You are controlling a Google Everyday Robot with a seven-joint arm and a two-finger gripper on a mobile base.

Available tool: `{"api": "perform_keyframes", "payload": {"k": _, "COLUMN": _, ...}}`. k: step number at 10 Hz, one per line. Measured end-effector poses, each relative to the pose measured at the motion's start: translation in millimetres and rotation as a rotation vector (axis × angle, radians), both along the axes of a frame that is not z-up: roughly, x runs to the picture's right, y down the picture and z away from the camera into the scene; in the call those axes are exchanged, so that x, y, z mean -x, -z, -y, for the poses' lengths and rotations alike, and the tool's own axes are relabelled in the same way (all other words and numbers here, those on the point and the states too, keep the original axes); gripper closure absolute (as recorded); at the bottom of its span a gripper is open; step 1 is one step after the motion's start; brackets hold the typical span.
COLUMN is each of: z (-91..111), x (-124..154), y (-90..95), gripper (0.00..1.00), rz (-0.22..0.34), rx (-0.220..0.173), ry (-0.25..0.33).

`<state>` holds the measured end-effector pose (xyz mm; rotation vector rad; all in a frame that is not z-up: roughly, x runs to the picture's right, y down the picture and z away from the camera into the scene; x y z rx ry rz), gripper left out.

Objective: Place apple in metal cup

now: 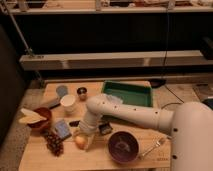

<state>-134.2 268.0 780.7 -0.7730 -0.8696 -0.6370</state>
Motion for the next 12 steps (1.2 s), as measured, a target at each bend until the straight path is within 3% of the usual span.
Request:
{"api": "perform_keyframes", "payload": {"k": 2, "z": 16, "x": -7, "y": 11.2, "gripper": 1.00, "rz": -0.005, "rx": -0.023, "ry": -0.010}}
{"api": "perform_keyframes", "payload": {"k": 5, "z": 58, "x": -17, "y": 17.8, "gripper": 1.00, "rz": -0.028, "rx": -0.072, "ry": -0.014}}
{"api": "perform_keyframes", "payload": {"k": 8, "z": 106, "x": -25, "y": -5.6, "gripper": 1.00, "rz": -0.058, "rx": -0.096, "ry": -0.048}}
{"api": "perform_keyframes", "payload": {"k": 12, "z": 188, "x": -24, "y": -37.4, "gripper": 1.00, "rz": -0.061, "rx": -0.137, "ry": -0.164}}
